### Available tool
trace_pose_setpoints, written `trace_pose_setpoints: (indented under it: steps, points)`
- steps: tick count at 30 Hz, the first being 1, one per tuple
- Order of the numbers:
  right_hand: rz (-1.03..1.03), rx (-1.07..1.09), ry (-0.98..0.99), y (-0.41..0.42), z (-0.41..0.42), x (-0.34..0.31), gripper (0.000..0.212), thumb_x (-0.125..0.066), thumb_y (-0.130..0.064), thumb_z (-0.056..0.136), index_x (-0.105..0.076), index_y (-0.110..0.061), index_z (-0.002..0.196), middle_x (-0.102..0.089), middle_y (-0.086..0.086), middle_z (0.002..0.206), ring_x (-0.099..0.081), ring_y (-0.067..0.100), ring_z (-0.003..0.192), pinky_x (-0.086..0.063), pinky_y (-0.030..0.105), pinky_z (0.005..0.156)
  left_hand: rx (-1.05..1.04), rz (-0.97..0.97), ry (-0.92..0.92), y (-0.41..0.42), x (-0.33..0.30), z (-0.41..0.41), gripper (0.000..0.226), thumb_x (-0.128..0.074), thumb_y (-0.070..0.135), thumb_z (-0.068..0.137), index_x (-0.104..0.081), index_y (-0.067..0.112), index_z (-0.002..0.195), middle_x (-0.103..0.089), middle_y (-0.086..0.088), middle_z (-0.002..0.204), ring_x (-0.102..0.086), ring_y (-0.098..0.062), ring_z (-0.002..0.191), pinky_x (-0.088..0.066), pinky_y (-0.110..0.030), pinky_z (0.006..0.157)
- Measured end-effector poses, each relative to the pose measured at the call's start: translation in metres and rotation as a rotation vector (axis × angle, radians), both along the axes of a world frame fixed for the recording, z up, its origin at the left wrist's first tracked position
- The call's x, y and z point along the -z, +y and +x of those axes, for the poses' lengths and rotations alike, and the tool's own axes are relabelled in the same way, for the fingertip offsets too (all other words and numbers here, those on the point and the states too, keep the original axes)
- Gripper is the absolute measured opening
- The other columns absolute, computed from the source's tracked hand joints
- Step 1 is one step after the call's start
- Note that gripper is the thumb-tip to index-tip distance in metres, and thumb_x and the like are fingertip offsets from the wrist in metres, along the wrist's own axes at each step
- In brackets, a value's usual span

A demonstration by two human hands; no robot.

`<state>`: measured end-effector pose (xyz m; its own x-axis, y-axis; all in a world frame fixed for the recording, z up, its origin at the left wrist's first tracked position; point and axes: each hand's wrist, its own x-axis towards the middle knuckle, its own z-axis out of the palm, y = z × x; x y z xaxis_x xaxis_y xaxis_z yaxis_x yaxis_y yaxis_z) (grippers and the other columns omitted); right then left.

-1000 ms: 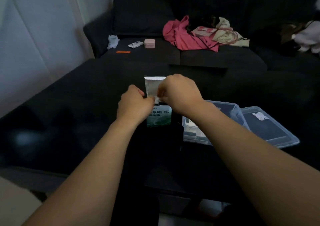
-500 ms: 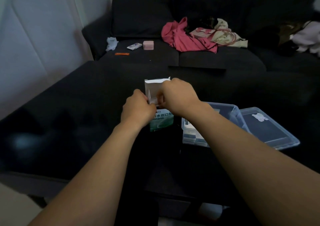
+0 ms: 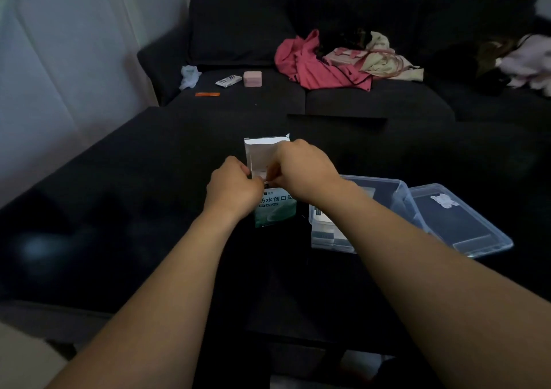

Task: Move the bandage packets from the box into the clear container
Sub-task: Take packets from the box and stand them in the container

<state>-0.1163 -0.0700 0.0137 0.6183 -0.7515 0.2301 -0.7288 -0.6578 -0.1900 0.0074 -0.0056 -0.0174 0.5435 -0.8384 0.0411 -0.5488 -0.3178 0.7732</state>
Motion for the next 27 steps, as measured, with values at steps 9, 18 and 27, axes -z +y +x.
trace_pose_setpoints:
  steps: [9,18,27]
  points:
    - [-0.113,-0.039,-0.19,0.006,-0.016,-0.02,0.011,-0.067,-0.019,0.091,-0.077,-0.021,0.092,-0.072,0.003,0.089,-0.067,0.024,0.082,-0.057,0.039,0.073,-0.097,0.003,-0.019,0.002,-0.009,-0.008,0.069,-0.026,0.076,0.093,-0.059,0.015,0.094,-0.067,-0.005,0.087,-0.065,-0.023,0.073,-0.043,-0.033,0.057]
    - [0.116,-0.034,-0.694,0.003,-0.051,-0.035,0.007,-0.069,-0.01,0.093,-0.075,-0.009,0.089,-0.074,0.002,0.081,-0.073,0.013,0.07,-0.061,0.03,0.056,-0.133,-0.507,-0.13,0.01,-0.021,-0.018,0.059,-0.04,0.067,0.096,-0.059,0.014,0.112,-0.055,-0.003,0.112,-0.057,-0.021,0.101,-0.047,-0.036,0.085]
    - [0.625,-0.11,-0.73,0.014,-0.09,-0.039,0.014,-0.064,-0.004,0.094,-0.07,0.007,0.101,-0.072,0.019,0.089,-0.071,0.018,0.071,-0.06,0.023,0.059,0.418,-0.463,0.026,0.022,-0.029,-0.056,0.008,-0.059,0.03,0.101,-0.062,0.022,0.103,-0.068,0.003,0.088,-0.066,-0.003,0.072,-0.05,-0.019,0.06]
